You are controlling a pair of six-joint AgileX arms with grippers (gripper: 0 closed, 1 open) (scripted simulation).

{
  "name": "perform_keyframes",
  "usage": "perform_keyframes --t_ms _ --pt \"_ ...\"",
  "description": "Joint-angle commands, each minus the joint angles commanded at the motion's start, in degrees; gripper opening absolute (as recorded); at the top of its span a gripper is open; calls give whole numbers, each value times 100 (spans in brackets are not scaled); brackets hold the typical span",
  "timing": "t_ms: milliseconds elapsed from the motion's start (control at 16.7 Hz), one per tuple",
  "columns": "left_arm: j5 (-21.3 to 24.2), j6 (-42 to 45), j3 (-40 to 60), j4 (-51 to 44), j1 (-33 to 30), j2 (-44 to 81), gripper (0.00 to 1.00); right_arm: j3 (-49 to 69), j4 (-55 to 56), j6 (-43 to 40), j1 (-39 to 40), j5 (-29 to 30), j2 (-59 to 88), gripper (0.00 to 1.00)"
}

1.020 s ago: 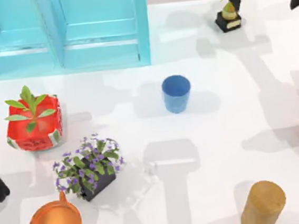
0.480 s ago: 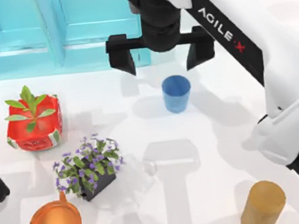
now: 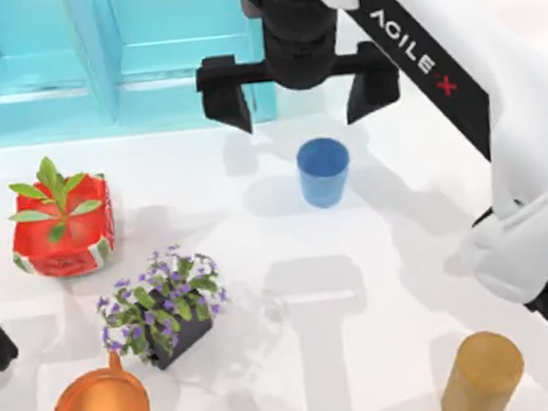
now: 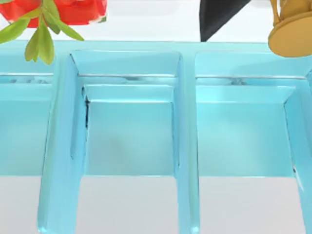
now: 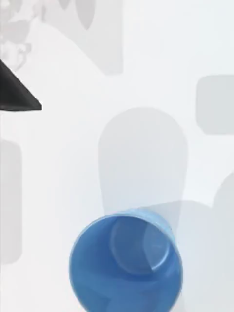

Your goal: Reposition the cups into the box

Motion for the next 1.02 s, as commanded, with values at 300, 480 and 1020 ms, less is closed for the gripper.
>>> perform_keyframes --t_ms 300,480,1020 --pt "0 0 0 0 0 0 100 1097 -352 -43 -28 9 822 100" --pt "0 0 0 0 0 0 100 1691 -161 -100 -87 16 1552 100" --pt "0 0 0 0 0 0 100 1981 218 -140 -138 15 2209 100"
